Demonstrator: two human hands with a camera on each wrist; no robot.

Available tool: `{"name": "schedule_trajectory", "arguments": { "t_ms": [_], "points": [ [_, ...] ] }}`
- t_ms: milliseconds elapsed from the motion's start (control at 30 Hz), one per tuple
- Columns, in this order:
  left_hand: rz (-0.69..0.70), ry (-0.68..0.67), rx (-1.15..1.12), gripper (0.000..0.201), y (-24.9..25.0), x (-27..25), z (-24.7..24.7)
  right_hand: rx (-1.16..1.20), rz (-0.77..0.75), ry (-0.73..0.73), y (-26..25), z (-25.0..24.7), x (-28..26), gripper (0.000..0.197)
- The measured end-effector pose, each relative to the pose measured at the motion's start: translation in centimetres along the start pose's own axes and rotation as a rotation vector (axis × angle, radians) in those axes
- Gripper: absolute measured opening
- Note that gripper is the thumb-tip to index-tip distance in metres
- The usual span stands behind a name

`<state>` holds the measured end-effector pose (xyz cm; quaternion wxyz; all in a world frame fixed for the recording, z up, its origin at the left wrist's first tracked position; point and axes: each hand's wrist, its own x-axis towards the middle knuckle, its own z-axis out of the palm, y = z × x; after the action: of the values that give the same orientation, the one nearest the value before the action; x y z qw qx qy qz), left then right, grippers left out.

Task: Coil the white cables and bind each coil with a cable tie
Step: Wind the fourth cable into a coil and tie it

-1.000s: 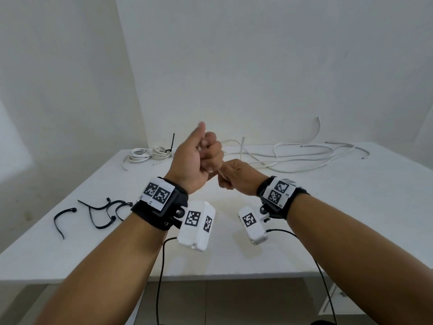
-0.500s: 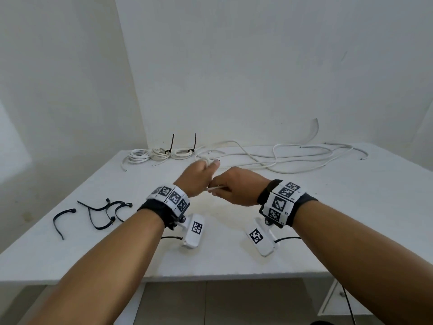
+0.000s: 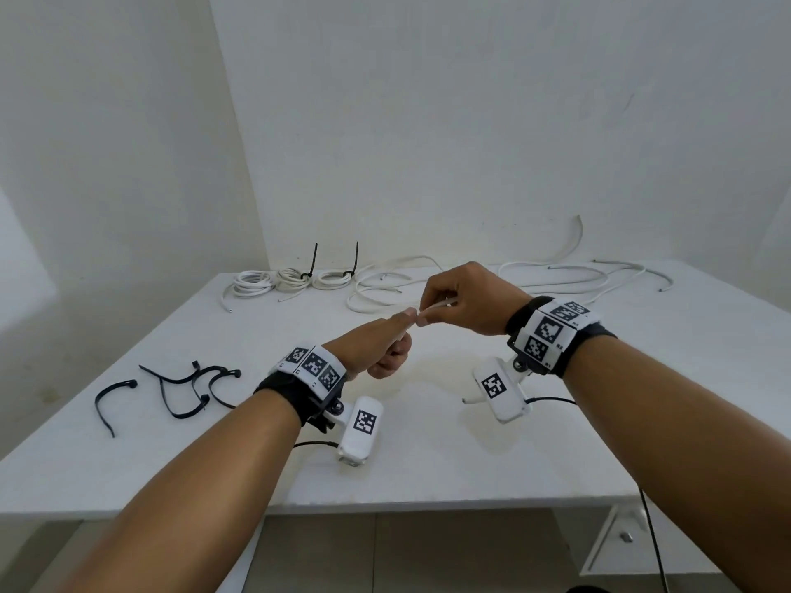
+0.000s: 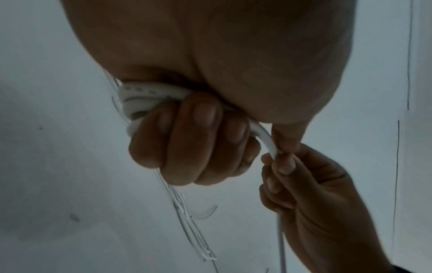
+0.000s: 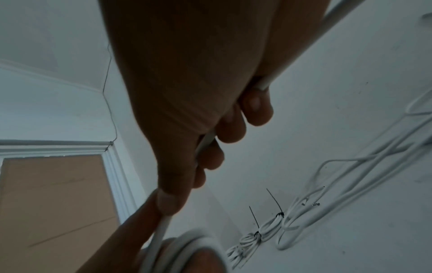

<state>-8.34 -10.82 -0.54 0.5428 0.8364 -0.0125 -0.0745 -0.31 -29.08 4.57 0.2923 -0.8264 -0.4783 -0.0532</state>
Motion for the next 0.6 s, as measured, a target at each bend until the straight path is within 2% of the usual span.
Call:
{"name": "schedule_trajectory", "arguments": {
  "t_ms": [133, 300, 400, 500, 600],
  "points": [
    [0.062, -0.088, -0.172, 0.042, 0.6, -0.9, 0.6, 0.13, 0.02, 0.048, 0.6, -0.5, 0.1, 0.023],
    [0.138, -0.226, -0.45, 0.039, 2.1, -2.2, 0.4, 0.245, 0.061, 0.157, 1.5, 0.3, 0.0, 0.025],
    [0.258, -0.276, -0.571, 0.039, 3.9, -2.9, 0.3, 0.294, 0.079, 0.143, 1.2, 1.2, -0.1, 0.036],
    [0.415, -0.201, -0.676, 0.044, 5.6, -3.2, -0.2, 0.417, 0.113, 0.125, 0.2, 2.0, -0.1, 0.05],
    [0.475, -0.025, -0.777, 0.057, 6.9, -3.1, -0.8, 0.51, 0.153, 0.029, -0.4, 3.0, -0.1, 0.05]
  ]
}}
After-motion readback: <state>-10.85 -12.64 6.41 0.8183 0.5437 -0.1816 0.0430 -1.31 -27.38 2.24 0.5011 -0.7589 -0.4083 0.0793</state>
